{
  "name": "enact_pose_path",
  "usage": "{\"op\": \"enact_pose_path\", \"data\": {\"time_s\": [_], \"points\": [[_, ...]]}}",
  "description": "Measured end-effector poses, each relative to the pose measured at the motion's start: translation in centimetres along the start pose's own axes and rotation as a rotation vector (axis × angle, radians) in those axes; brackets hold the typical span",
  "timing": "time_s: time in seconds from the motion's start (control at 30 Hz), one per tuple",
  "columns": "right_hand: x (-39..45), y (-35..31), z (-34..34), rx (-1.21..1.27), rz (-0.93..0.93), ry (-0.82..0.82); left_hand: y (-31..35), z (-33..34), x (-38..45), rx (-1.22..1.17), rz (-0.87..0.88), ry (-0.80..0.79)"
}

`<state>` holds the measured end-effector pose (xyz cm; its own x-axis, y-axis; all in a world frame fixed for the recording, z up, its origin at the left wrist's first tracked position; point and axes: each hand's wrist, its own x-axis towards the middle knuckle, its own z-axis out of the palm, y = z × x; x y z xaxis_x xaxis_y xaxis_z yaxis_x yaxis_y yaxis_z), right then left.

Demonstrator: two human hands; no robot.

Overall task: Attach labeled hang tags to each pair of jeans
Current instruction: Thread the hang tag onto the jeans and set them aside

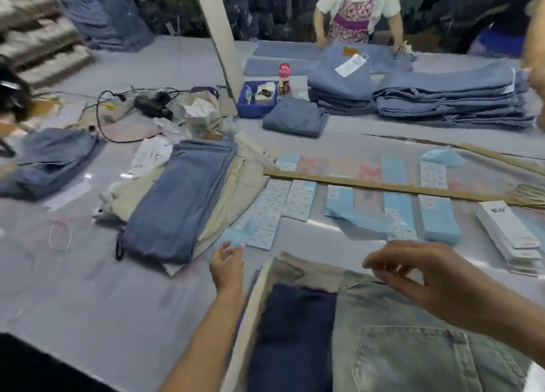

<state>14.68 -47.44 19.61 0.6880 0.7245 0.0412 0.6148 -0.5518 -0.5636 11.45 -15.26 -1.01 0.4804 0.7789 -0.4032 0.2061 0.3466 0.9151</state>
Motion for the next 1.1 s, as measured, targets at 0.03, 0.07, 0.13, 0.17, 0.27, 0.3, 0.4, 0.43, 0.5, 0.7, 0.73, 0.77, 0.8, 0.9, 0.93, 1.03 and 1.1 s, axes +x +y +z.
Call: {"op": "enact_pose_path", "data": {"time_s": [0.03,0.07,0.13,0.17,0.27,0.3,0.4,0.43,0.5,0.7,0.73,0.77,0.8,0.9,0.93,1.03,1.1], "points": [[1.6,-0.8,0.9,0.009,-0.009,-0.009,0.7,-2.0,3.0,-0.053,-0.048,0.152],[3.1,-1.5,1.8,0.025,-0.019,-0.014,1.3,-4.0,5.8,-0.072,-0.078,0.256],[6.0,-3.0,3.6,0.049,-0.036,-0.035,2.1,-7.8,10.7,-0.113,-0.16,0.352],[7.2,-3.6,4.5,0.046,-0.043,-0.051,2.4,-9.2,12.6,-0.15,-0.223,0.374],[10.3,-4.9,6.5,0.035,-0.056,-0.117,3.2,-11.9,16.9,-0.249,-0.317,0.396],[11.1,-5.1,6.9,0.041,-0.053,-0.132,3.9,-12.0,17.7,-0.256,-0.302,0.43],[13.0,-5.7,7.8,0.052,-0.029,-0.149,6.0,-12.4,20.0,-0.266,-0.219,0.464],[13.3,-5.8,7.9,0.057,-0.02,-0.147,6.7,-12.5,20.6,-0.292,-0.242,0.376],[13.5,-6.0,8.0,0.06,-0.004,-0.132,8.0,-12.1,21.7,-0.303,-0.35,0.129],[11.1,-5.8,7.0,0.048,0.054,-0.06,12.3,-7.5,22.3,0.298,-0.023,0.22],[10.4,-5.6,6.8,0.057,0.072,-0.048,13.6,-6.3,21.7,0.391,0.108,0.223],[9.5,-5.4,6.5,0.075,0.092,-0.036,15.3,-4.7,20.9,0.434,0.221,0.198],[8.8,-5.2,6.3,0.101,0.108,-0.022,17.3,-2.8,20.1,0.449,0.305,0.159],[6.8,-4.6,6.2,0.246,0.191,0.014,24.1,4.9,16.3,0.459,0.503,0.052],[6.4,-4.5,6.4,0.303,0.215,0.014,26.2,7.4,14.3,0.448,0.571,0.028],[5.2,-4.9,7.1,0.403,0.222,0.01,31.1,14.3,7.0,0.384,0.749,-0.066],[4.3,-5.1,7.3,0.473,0.189,0.019,33.4,18.0,1.5,0.317,0.799,-0.184]]}}
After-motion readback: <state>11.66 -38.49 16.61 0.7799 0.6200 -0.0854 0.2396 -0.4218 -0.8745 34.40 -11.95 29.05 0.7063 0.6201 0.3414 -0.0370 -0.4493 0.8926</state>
